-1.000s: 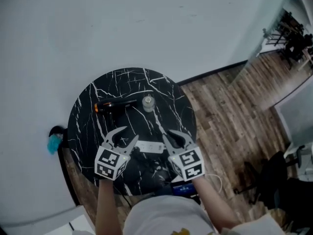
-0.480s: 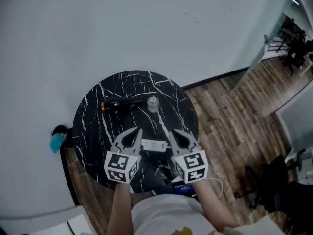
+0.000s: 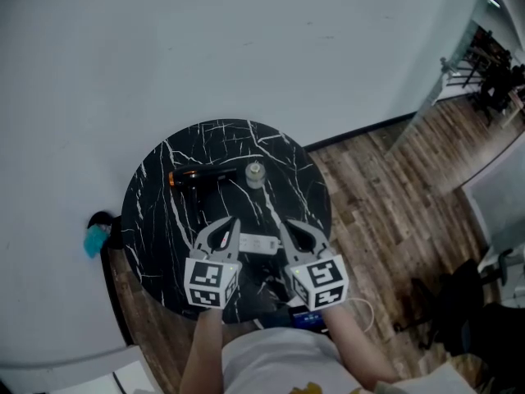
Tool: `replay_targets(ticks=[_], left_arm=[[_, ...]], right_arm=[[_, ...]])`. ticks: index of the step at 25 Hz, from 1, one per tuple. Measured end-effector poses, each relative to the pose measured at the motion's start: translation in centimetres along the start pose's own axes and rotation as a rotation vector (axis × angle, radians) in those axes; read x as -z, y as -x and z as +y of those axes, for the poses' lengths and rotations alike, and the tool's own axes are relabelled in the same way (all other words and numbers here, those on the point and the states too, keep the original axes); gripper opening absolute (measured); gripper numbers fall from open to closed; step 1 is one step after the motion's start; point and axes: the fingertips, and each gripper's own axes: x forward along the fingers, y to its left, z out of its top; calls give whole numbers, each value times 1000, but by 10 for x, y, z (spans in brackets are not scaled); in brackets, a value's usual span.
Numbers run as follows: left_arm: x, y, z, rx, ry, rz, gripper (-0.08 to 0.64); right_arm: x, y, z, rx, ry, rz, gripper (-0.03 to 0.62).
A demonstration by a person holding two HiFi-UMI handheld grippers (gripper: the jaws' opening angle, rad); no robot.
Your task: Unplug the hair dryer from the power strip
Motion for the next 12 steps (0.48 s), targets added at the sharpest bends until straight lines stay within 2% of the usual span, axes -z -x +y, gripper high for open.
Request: replay_targets(ticks=[4,12], left_arm=[[3,1,0,5,35,-5,0],[1,6,8,-23,23,-28,0]], right_arm=[[1,-2,0,-5,7,-13,-2],[3,-6,5,-12,6,-1,-2]])
